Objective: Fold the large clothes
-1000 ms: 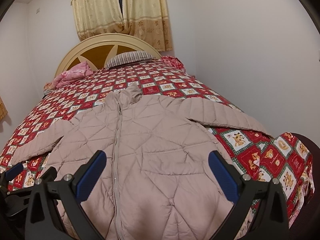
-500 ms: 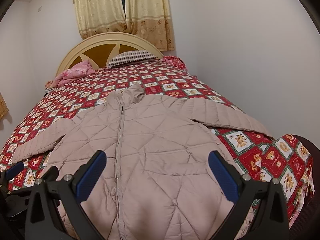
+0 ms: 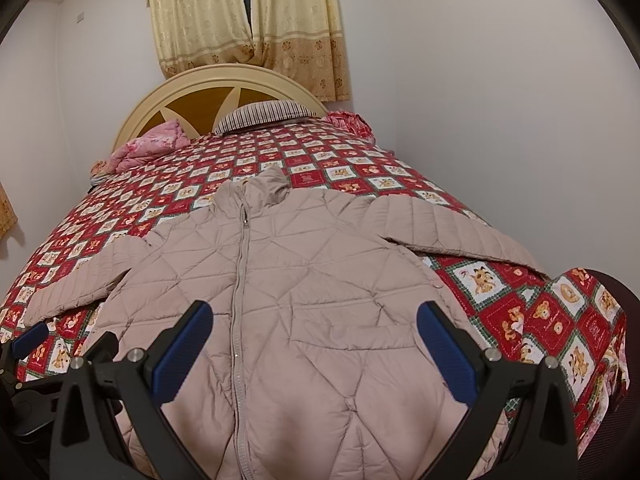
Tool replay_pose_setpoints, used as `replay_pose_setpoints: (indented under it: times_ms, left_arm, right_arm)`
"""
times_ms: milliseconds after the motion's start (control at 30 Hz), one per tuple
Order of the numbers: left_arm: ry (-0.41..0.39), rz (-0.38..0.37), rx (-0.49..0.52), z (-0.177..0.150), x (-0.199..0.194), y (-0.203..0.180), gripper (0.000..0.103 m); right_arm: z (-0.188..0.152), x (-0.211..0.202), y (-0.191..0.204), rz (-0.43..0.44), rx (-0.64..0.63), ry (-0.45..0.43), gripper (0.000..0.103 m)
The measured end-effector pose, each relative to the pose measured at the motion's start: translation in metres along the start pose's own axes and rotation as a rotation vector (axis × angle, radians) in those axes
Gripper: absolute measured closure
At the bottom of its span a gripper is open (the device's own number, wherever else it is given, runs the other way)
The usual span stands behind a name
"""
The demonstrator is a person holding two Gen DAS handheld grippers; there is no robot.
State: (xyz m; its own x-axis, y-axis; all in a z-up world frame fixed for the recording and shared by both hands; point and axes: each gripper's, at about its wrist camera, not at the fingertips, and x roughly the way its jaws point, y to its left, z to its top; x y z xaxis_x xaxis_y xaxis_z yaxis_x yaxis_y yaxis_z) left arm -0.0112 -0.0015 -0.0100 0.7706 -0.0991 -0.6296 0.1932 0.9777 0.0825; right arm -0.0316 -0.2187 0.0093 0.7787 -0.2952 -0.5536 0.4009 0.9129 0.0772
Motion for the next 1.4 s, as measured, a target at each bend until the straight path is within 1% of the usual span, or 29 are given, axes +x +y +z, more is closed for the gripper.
replay_pose_setpoints:
  times_ms: [1100,1400]
  left_arm:
    - [0.011,0.004,-0.003,-0.003,0.002,0.004,0.001]
    - [0.028,0.008,-0.004,-0.003,0.009,0.003,0.001]
  right_arm:
    - [-0.003,0.002,0.007,0.0,-0.001,0.008,0.0]
    - [-0.004,0.011,-0.001,-0.023,0.006,0.031,0.0]
